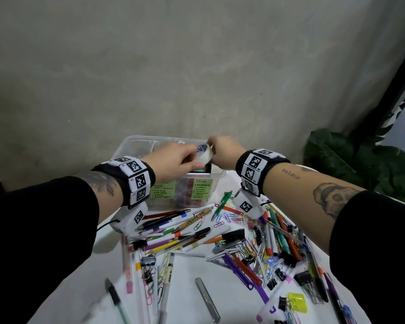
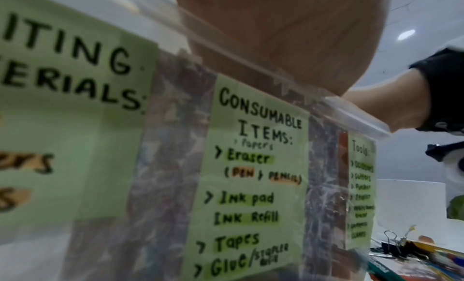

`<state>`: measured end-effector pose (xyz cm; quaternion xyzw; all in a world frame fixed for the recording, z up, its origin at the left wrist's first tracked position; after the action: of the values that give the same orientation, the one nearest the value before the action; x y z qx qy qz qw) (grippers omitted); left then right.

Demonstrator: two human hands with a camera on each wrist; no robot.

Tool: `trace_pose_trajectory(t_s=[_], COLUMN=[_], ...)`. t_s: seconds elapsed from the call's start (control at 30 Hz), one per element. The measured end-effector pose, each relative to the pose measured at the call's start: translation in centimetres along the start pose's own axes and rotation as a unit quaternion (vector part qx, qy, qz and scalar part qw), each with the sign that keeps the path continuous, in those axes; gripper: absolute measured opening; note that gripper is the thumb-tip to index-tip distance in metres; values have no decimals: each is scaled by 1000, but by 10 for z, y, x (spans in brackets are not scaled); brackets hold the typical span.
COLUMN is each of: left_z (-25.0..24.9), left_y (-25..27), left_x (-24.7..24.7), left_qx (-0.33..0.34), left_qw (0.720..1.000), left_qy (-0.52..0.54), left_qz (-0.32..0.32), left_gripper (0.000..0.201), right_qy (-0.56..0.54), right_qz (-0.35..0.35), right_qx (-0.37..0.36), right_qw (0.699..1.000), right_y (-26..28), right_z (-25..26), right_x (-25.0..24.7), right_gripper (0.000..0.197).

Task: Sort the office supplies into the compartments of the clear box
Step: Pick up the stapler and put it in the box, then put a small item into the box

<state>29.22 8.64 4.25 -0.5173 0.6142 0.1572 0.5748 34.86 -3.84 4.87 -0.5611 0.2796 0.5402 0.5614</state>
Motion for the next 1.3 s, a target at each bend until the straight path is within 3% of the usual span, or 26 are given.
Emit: trace_pose_trajectory(t_s=[0.13,0.23,0.37,0.47,0.57,0.77,0.83,0.9,0.97,1.03,1.13,1.2,1.3], left_z=[5,6,6,6,6,1,1,-3,-9,-23,-65,-98,-132], left_y=[0,0,1,1,-4,-10,-8,-8,-11,-14,-3,9,25], left_x=[5,5,6,8,14,32,39,40,30,10,-11,-11,15], left_qx=[-15,-23,-43,-54,-47,-34,-62,-65,-36,25,136,176,164], left_qw=[998,997,994,994,993,950,950,959,978,994,990,983,979], left_qy=[55,72,93,81,4,-164,-140,-100,-68,-64,-18,39,71], left_qz=[18,18,26,52,108,265,274,256,192,89,-28,-21,100], left_gripper=[28,26,13,18,23,55,77,82,66,39,15,10,6], right_qy=[84,171,101,-51,-134,-177,-193,-207,-216,-227,-255,-234,-188], right_qz=[41,89,170,85,-13,20,20,26,49,63,35,5,-10], right_qx=[-6,5,43,83,142,168,171,169,163,156,152,134,112], right_qw=[996,981,979,992,981,970,966,963,961,959,954,963,976], right_y=[-4,-3,3,4,9,36,39,38,41,48,65,81,120], right_z=[-2,-9,-21,-23,-35,-29,-28,-29,-29,-30,-35,-42,-54], right_x=[7,15,24,15,3,11,12,14,14,10,-12,-32,-53], right_gripper=[26,45,48,35,27,49,50,53,56,57,49,38,24])
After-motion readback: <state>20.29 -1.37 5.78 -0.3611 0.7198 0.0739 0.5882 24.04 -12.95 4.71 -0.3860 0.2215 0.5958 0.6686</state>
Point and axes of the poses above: each hand's wrist, its own y-axis away from the middle knuckle, its own x-axis out of the palm, z = x × y, the point moved 8 cm from there along -y, towards the middle knuckle, and after that the axes turned 8 degrees about -z, right-handed, at the moved point
